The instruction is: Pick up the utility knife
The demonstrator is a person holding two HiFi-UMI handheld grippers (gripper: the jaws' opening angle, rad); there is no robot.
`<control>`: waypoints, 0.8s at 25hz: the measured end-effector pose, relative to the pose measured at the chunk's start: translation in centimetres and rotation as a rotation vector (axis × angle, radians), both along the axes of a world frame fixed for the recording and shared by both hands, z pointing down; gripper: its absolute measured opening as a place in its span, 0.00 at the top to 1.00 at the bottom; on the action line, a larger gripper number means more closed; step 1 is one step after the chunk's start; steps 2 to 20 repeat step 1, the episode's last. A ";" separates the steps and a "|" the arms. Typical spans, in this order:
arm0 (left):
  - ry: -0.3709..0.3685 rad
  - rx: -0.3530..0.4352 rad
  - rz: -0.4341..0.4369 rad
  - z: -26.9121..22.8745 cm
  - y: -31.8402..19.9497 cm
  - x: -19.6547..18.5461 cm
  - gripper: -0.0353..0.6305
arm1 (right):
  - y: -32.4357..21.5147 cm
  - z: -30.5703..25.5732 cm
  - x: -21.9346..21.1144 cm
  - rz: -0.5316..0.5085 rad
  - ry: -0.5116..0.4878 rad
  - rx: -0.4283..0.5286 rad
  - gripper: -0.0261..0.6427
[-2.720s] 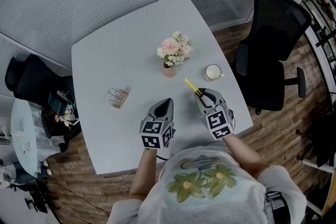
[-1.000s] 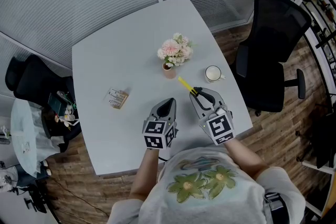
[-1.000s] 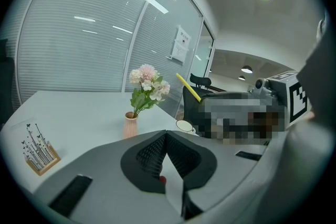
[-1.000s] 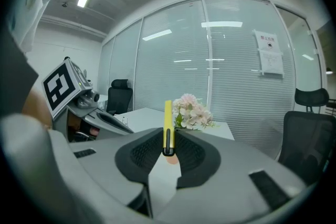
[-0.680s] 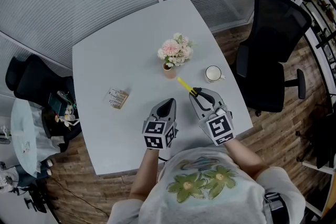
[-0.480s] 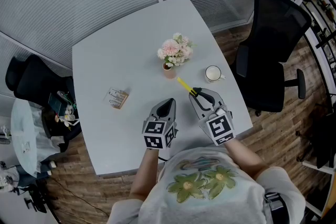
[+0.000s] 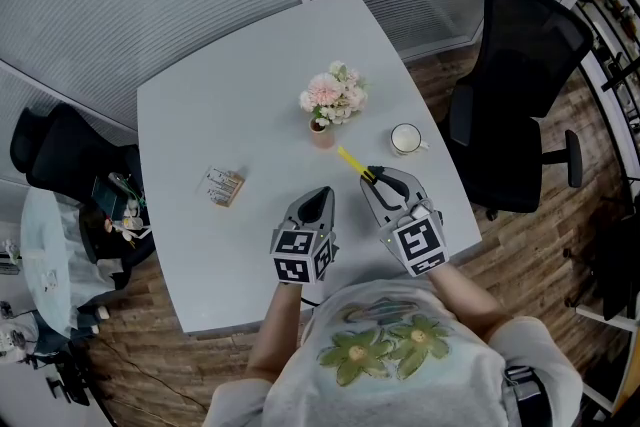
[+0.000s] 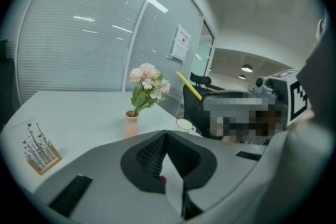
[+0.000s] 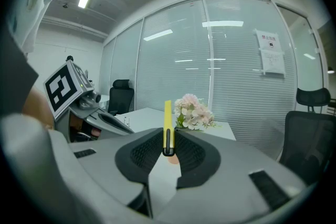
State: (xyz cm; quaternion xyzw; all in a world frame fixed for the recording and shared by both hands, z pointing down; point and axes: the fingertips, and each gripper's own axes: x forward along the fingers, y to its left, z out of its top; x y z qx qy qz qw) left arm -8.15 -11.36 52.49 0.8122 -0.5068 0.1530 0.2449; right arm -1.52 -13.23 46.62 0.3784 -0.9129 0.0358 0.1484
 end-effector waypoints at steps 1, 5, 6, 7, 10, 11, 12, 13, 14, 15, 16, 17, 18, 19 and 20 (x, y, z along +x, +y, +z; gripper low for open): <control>0.000 0.000 0.000 0.0 0.0 0.0 0.94 | 0.0 0.0 0.0 0.000 -0.001 0.000 0.86; 0.000 0.000 0.000 0.0 0.0 0.0 0.94 | 0.0 0.0 0.0 0.000 -0.001 0.000 0.86; 0.000 0.000 0.000 0.0 0.0 0.0 0.94 | 0.0 0.0 0.0 0.000 -0.001 0.000 0.86; 0.000 0.000 0.000 0.0 0.0 0.0 0.94 | 0.0 0.0 0.0 0.000 -0.001 0.000 0.86; 0.000 0.000 0.000 0.0 0.0 0.0 0.94 | 0.0 0.0 0.0 0.000 -0.001 0.000 0.86; 0.000 0.000 0.000 0.0 0.0 0.0 0.94 | 0.0 0.0 0.0 0.000 -0.001 0.000 0.86; 0.000 0.000 0.000 0.0 0.0 0.0 0.94 | 0.0 0.0 0.0 0.000 -0.001 0.000 0.86; 0.000 0.000 0.000 0.0 0.0 0.0 0.94 | 0.0 0.0 0.0 0.000 -0.001 0.000 0.86; 0.000 0.000 0.000 0.0 0.0 0.0 0.94 | 0.0 0.0 0.0 0.000 -0.001 0.000 0.86; 0.000 0.000 0.000 0.0 0.0 0.0 0.94 | 0.0 0.0 0.0 0.000 -0.001 0.000 0.86; 0.000 0.000 0.000 0.0 0.0 0.0 0.94 | 0.0 0.0 0.0 0.000 -0.001 0.000 0.86; 0.000 0.000 0.000 0.0 0.0 0.0 0.94 | 0.0 0.0 0.0 0.000 -0.001 0.000 0.86; 0.000 0.000 0.000 0.0 0.0 0.0 0.94 | 0.0 0.0 0.0 0.000 -0.001 0.000 0.86; 0.000 0.000 0.000 0.0 0.0 0.0 0.94 | 0.0 0.0 0.0 0.000 -0.001 0.000 0.86; 0.000 0.000 0.000 0.0 0.0 0.0 0.94 | 0.0 0.0 0.0 0.000 -0.001 0.000 0.86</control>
